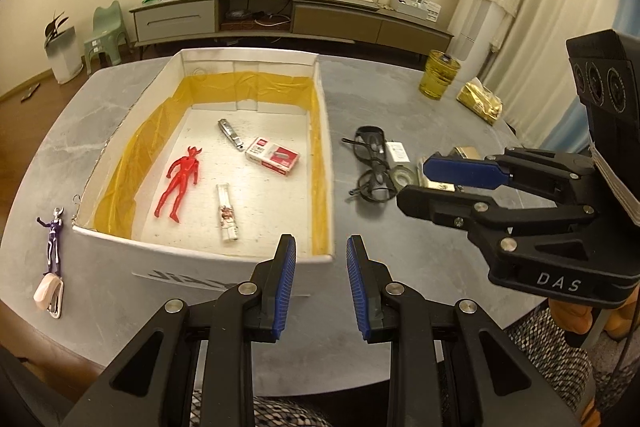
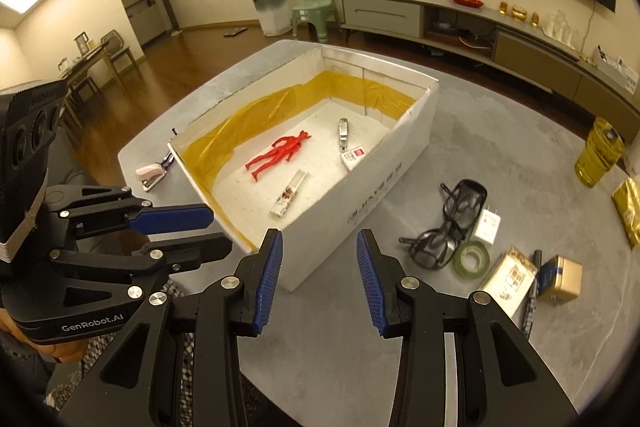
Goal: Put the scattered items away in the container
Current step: 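Move both open tools back toward the remaining items on the table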
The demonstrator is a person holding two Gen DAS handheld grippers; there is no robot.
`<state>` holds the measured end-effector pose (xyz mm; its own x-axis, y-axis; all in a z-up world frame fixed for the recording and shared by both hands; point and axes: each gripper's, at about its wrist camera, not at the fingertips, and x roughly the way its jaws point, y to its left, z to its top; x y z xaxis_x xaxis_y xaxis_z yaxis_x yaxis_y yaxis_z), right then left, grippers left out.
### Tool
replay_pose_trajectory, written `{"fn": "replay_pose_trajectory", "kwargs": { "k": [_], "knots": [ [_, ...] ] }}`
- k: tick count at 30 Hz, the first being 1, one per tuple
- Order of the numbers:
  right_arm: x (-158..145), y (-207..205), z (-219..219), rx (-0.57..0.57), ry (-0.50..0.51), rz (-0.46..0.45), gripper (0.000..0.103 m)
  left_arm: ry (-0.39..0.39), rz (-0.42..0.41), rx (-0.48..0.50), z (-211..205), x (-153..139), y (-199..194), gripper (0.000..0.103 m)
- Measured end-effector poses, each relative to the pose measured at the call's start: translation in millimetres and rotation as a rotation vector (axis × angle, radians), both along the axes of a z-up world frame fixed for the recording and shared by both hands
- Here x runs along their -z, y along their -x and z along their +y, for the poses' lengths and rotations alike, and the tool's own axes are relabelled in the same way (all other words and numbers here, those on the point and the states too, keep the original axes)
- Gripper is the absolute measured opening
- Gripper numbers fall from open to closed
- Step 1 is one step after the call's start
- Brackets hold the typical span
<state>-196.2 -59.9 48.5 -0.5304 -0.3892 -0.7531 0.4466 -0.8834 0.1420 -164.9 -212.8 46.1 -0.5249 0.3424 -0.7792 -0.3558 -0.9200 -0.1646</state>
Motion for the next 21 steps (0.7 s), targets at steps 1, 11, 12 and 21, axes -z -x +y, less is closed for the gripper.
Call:
{"fn": "replay_pose_trajectory", "kwargs": {
  "k": [1, 11, 12, 21],
  "knots": [
    [1, -4, 2, 0.001, 0.001, 0.001, 0.041, 0.004, 0.006, 0.004, 4, 0, -3, 0.028],
    [13, -42, 41, 0.052, 0.031, -0.002, 0.041, 0.02, 0.03, 0.064, 42, 2, -24, 0.028],
    [15, -45, 47, 0.063, 0.038, -0.006, 0.041, 0.015, 0.027, 0.069, 45, 4, -25, 0.028],
    [38, -64, 109, 0.195, 0.106, -0.055, 0.041, 0.007, -0.021, 0.125, 87, 26, -29, 0.028]
  ]
}}
